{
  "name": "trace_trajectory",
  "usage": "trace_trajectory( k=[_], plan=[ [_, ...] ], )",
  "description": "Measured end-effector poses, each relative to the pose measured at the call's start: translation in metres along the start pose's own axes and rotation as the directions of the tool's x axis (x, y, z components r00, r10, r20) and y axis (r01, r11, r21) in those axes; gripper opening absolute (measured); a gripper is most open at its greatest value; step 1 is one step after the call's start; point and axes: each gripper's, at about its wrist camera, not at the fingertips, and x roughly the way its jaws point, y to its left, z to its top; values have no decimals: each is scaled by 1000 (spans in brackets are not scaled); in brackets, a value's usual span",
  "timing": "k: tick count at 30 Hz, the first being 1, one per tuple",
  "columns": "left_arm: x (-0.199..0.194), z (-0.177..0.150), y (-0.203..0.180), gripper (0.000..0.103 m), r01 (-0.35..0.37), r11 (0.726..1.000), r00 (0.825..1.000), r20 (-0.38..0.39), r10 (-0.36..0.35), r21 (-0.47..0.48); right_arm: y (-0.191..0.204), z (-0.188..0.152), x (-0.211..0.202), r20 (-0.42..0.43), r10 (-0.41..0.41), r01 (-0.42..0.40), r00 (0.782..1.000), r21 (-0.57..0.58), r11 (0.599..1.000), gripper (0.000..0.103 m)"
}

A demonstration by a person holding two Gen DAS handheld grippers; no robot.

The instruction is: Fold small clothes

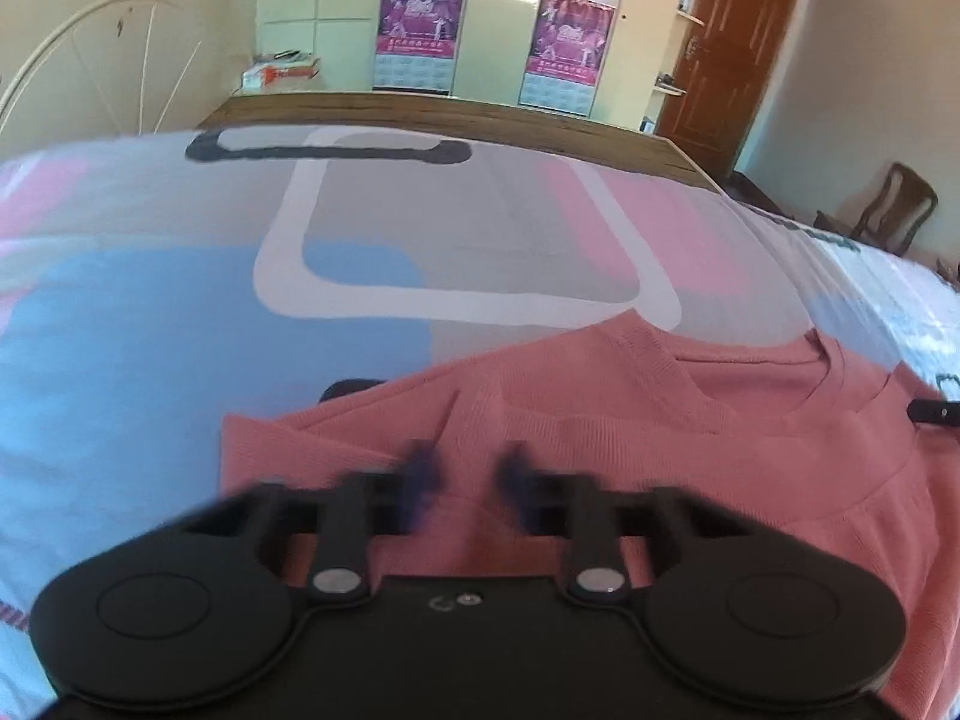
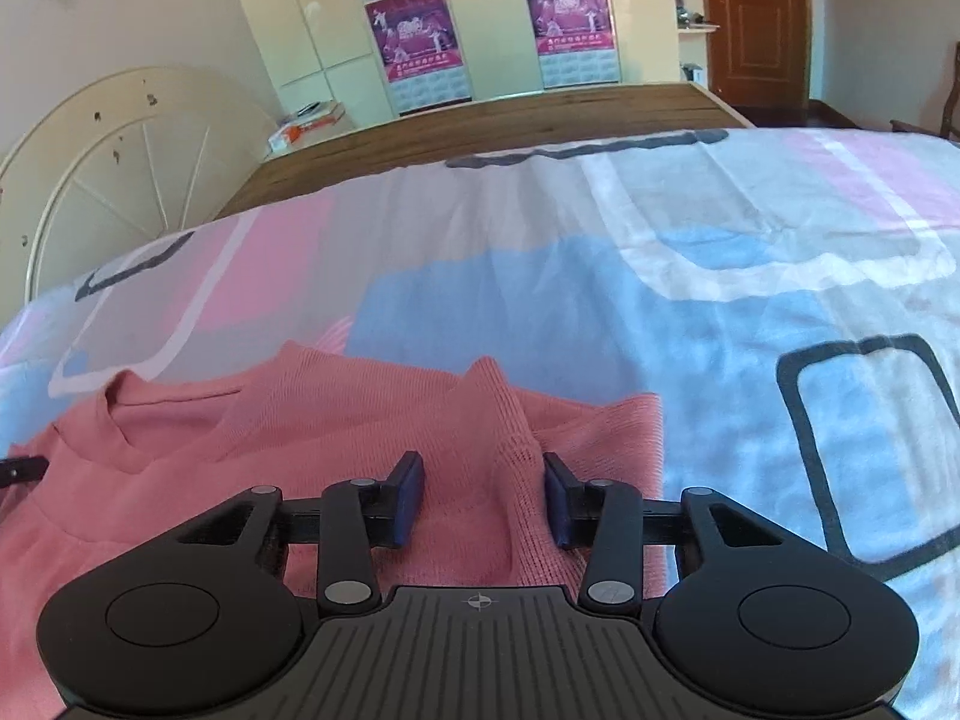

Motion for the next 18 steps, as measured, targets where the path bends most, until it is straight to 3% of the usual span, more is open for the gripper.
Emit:
trace_trajectory(
  k=[1, 2, 5, 9, 11, 14, 18],
  plan=[
    [-3, 0, -3, 4, -6, 1000, 1000, 20, 6, 5, 3, 0, 1, -5, -10, 10, 1000, -27, 1000, 17],
    [-10, 0, -6, 4, -18, 1000, 998, 60, 17, 16, 7, 0, 1, -10, -21, 21, 1000, -59, 998, 10],
    [-30, 2, -10, 4, -45, 999, 985, 167, 42, 9, 9, 0, -8, 12, -14, 15, 1000, -82, 996, 9],
    [-48, 5, -9, 4, -95, 994, 954, 279, 108, -60, 7, -2, -30, 140, -32, 39, 990, -47, 998, 9],
    [-34, 2, -9, 4, -141, 986, 951, 264, 160, -90, 11, -5, -30, 183, -57, 66, 981, -45, 997, 9],
    [-3, -10, -12, 4, -208, 976, 962, 166, 216, -67, 10, -12, 2, 90, -96, 99, 991, -29, 995, 9],
    [7, -15, -17, 6, -259, 965, 955, 139, 261, -30, 6, -11, 6, 88, -107, 108, 990, -3, 994, 12]
  ],
)
